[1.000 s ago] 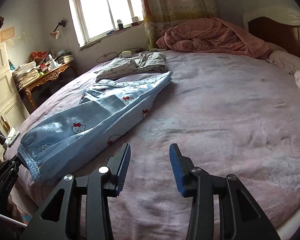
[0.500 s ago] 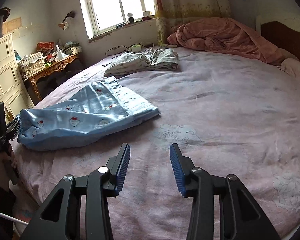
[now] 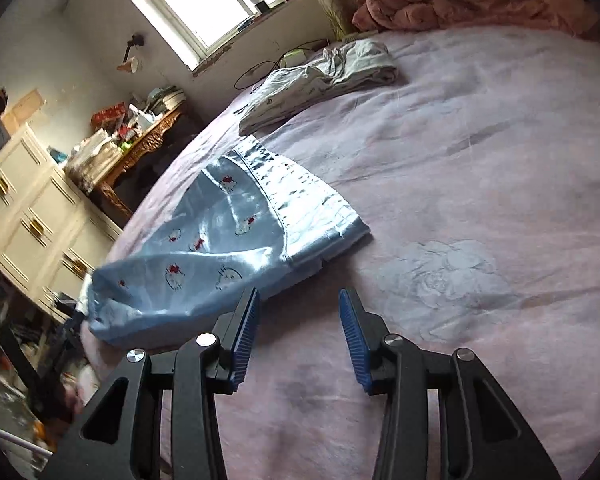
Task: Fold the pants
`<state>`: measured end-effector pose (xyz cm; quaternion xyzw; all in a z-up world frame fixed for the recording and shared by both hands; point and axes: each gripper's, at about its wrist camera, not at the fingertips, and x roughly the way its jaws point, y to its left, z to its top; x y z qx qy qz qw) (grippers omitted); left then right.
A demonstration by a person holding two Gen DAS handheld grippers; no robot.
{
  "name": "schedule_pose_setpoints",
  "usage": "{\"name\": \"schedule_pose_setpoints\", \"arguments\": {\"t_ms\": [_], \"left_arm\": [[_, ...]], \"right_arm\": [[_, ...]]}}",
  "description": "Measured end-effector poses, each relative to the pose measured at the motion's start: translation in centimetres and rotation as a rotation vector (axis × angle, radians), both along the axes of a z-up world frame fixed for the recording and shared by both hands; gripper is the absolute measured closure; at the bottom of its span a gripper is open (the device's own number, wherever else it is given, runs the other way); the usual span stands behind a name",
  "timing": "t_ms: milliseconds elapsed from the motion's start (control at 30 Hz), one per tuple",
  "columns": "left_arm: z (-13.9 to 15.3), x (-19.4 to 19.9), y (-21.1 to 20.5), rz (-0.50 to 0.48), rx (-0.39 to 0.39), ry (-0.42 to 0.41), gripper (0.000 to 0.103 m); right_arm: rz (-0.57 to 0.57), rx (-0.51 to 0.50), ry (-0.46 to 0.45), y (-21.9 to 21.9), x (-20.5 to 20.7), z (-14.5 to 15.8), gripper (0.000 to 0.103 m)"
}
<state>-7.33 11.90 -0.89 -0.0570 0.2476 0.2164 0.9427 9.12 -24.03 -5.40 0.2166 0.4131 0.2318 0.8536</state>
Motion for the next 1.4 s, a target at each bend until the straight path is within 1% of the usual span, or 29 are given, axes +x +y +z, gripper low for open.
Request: {"name": "schedule_pose_setpoints", "arguments": {"t_ms": [33, 100, 133, 200, 233, 300, 400, 433, 467, 533, 633, 667, 733, 833, 867, 933, 1000, 1100, 1167, 1267, 1333, 1367, 1400], "left_arm": [[-0.3, 0.0, 0.5, -0.010, -0.046, 0.013, 0.050], [-1.2, -0.3, 1.7, -0.017, -0.157, 0.029, 0.049], [-1.7, -0.4, 2.2, -0.025, -0.219, 0.040, 0.048], [-2.5, -0.4, 3.3, -0.040, -0.317, 0.051, 0.046], [-2.8, -0.3, 3.7, -0.040, -0.353, 0.050, 0.046], [-3.1, 0.1, 4.0, -0.057, -0.403, 0.044, 0.047], [-2.9, 0.8, 3.4, -0.086, -0.408, 0.036, 0.047], [-2.8, 1.1, 3.1, -0.099, -0.410, 0.038, 0.048], [-2.8, 1.4, 2.9, -0.107, -0.414, 0.043, 0.048], [-3.0, 1.5, 2.9, -0.117, -0.438, 0.038, 0.049], [-3.7, 0.9, 3.6, -0.145, -0.556, 0.003, 0.050], [-3.7, 0.7, 3.9, -0.145, -0.579, -0.009, 0.052], [-3.6, 0.4, 4.0, -0.141, -0.576, -0.011, 0.054], [-3.5, 0.6, 3.9, -0.138, -0.549, 0.000, 0.054], [-3.4, 0.7, 3.8, -0.140, -0.539, 0.008, 0.054], [-3.2, 1.1, 3.5, -0.145, -0.508, 0.024, 0.054], [-3.0, 1.4, 3.2, -0.151, -0.490, 0.033, 0.054], [-3.0, 1.5, 3.1, -0.158, -0.495, 0.037, 0.054], [-3.1, 1.5, 3.2, -0.154, -0.501, 0.037, 0.054], [-3.4, 1.3, 3.4, -0.150, -0.508, 0.033, 0.054], [-3.4, 1.3, 3.4, -0.150, -0.514, 0.031, 0.054], [-3.4, 1.4, 3.6, -0.157, -0.529, 0.024, 0.053], [-3.6, 1.5, 3.9, -0.172, -0.556, 0.014, 0.050]], "right_arm": [[-0.022, 0.024, 0.031, 0.0, 0.8, -0.4, 0.051], [-0.058, 0.077, 0.076, -0.1, 2.0, -1.3, 0.051], [-0.072, 0.099, 0.089, -0.2, 2.5, -1.6, 0.051], [-0.105, 0.137, 0.097, -0.2, 3.2, -1.7, 0.049], [-0.117, 0.150, 0.101, -0.1, 3.6, -1.8, 0.048], [-0.141, 0.142, 0.114, 0.4, 4.5, -2.1, 0.048], [-0.146, 0.071, 0.092, 1.8, 5.5, -1.9, 0.050], [-0.156, 0.050, 0.082, 2.2, 5.6, -1.9, 0.059], [-0.159, 0.042, 0.083, 2.4, 5.8, -2.1, 0.064], [-0.155, 0.063, 0.098, 2.3, 6.1, -2.6, 0.077], [-0.147, 0.142, 0.124, 1.6, 5.9, -3.2, 0.078], [-0.153, 0.159, 0.142, 1.1, 5.7, -3.3, 0.079], [-0.176, 0.167, 0.147, 0.3, 4.9, -3.3, 0.079], [-0.225, 0.190, 0.168, -0.5, 2.9, -3.3, 0.079], [-0.232, 0.182, 0.170, -0.4, 2.6, -3.3, 0.079], [-0.238, 0.118, 0.185, 0.4, 3.1, -3.4, 0.079], [-0.249, 0.113, 0.200, 1.0, 4.4, -3.4, 0.079], [-0.249, 0.153, 0.201, 1.2, 6.3, -3.4, 0.070], [-0.255, 0.163, 0.193, 1.2, 7.1, -3.5, 0.070], [-0.264, 0.211, 0.169, 1.1, 7.5, -3.8, 0.070], [-0.248, 0.191, 0.141, 1.6, 7.2, -3.6, 0.071], [-0.222, 0.185, 0.130, 1.9, 6.9, -3.4, 0.071], [-0.195, 0.200, 0.128, 1.9, 6.5, -3.5, 0.076]]}}
